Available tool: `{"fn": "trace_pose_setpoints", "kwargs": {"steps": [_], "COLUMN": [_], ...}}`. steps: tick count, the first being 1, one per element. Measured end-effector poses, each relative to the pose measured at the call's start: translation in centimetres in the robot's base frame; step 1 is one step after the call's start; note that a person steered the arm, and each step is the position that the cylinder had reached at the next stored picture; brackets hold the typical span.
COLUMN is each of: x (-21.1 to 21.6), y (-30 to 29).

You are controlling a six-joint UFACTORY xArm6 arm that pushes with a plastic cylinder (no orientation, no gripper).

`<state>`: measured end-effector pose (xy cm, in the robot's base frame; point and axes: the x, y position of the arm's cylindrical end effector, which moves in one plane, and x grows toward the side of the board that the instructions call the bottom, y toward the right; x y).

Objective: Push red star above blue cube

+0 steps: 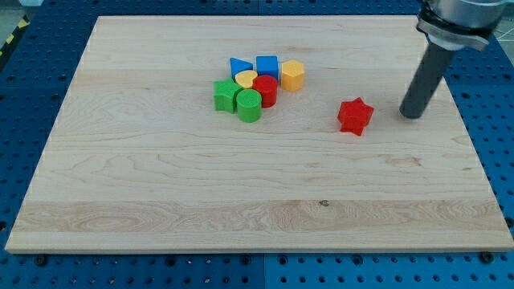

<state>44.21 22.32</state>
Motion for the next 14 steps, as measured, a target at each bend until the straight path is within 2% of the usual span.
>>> {"fn": "trace_pose_setpoints", "kwargs": {"steps": [1,4,6,8,9,12,14], "x": [3.2,2.7,4.0,2.9,3.4,0.9,-4.3], "y": [-0.2,-2.4,-2.3,-6.7,-6.8,-9.8,-10.3]}}
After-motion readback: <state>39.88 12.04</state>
